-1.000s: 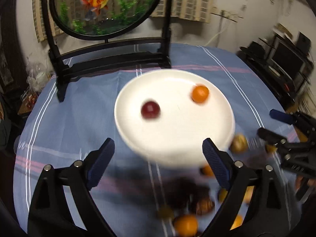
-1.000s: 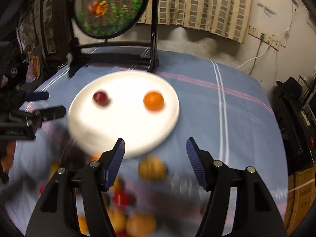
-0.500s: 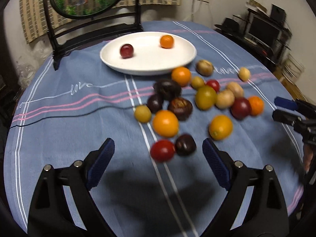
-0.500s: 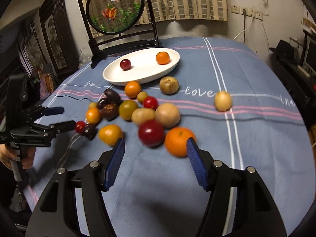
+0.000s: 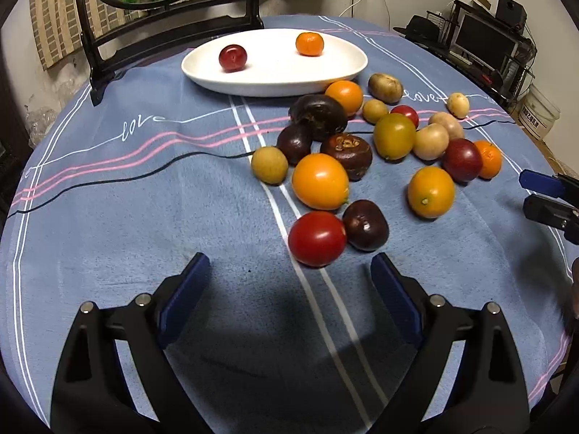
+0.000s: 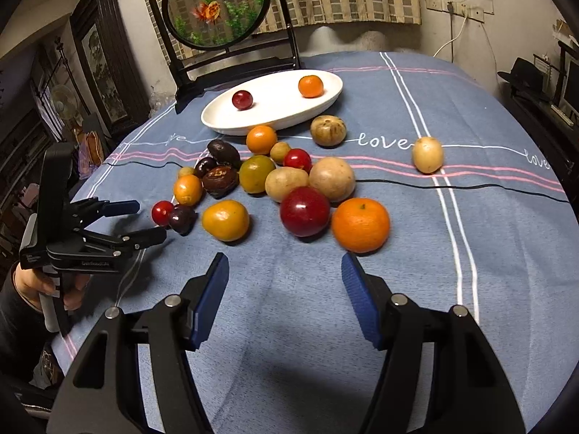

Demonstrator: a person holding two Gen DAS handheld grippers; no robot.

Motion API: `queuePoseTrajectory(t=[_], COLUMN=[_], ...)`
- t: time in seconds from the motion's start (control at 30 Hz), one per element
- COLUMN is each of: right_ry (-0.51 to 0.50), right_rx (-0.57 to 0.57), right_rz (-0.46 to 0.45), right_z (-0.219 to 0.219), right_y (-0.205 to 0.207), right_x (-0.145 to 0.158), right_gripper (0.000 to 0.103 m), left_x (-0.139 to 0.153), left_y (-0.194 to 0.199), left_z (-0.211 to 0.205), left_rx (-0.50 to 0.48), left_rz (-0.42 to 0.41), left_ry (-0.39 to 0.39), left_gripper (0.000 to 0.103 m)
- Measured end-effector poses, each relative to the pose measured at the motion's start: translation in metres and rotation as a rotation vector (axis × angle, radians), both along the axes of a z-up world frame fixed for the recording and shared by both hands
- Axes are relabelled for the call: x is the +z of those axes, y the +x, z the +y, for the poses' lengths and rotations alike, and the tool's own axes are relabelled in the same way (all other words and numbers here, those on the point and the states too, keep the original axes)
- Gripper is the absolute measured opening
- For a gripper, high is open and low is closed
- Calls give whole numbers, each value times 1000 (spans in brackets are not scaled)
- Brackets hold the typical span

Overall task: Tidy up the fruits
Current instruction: 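Grasp the red tomato with the left tool while the right tool grasps a mandarin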

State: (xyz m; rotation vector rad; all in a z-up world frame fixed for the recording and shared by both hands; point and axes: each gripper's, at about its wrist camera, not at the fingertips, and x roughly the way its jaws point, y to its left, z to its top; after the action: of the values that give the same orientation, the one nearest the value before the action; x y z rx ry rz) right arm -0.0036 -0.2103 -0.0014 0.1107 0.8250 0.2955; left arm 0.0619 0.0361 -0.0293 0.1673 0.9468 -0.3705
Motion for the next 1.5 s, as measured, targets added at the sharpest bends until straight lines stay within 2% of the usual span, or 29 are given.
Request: queuePoseTrajectory(t=[0.23, 0.4, 0.53, 0.6, 0.67, 0.87, 1.03, 1.23, 1.3, 1.33, 1.5], right_ry=[20, 17, 5, -4, -19, -83, -303, -382, -364, -344, -296], right_rx=[25, 23, 9, 4, -8, -102, -121, -110, -101, -92, -110], right_rz=[29, 36, 36, 38, 40, 28, 40, 62, 51, 60, 69], right_z=[5, 3, 1, 1, -1, -15, -8, 0, -2, -2, -10], right_y=[4, 3, 2, 3, 3, 10, 28, 56, 58, 59, 56], right_x=[-6, -8, -8, -8, -8, -6, -15, -23, -21, -22, -21], right_gripper=[65, 65, 65, 65, 65, 65, 65, 64, 50, 46, 44], left_x=[-7, -7, -4, -3, -2, -3, -5, -6, -5, -5, -5], left_y=[7, 9, 11, 10, 8, 6, 4, 4, 5, 5, 4], left_z=[2, -1, -6, -9, -12, -11, -11, -10, -8, -8, -9], left_rx=[-14, -37, -49, -61, -76, -63, -61, -44, -33, -27, -25], left_rz=[19, 2, -7, -12, -19, -37, -53, -51, -44, -41, -47], left_ry=[14, 33, 24, 8, -11, -35, -41, -52, -67, -73, -66], left_gripper=[91, 81, 61, 43, 32, 32, 33, 33, 33, 33, 32])
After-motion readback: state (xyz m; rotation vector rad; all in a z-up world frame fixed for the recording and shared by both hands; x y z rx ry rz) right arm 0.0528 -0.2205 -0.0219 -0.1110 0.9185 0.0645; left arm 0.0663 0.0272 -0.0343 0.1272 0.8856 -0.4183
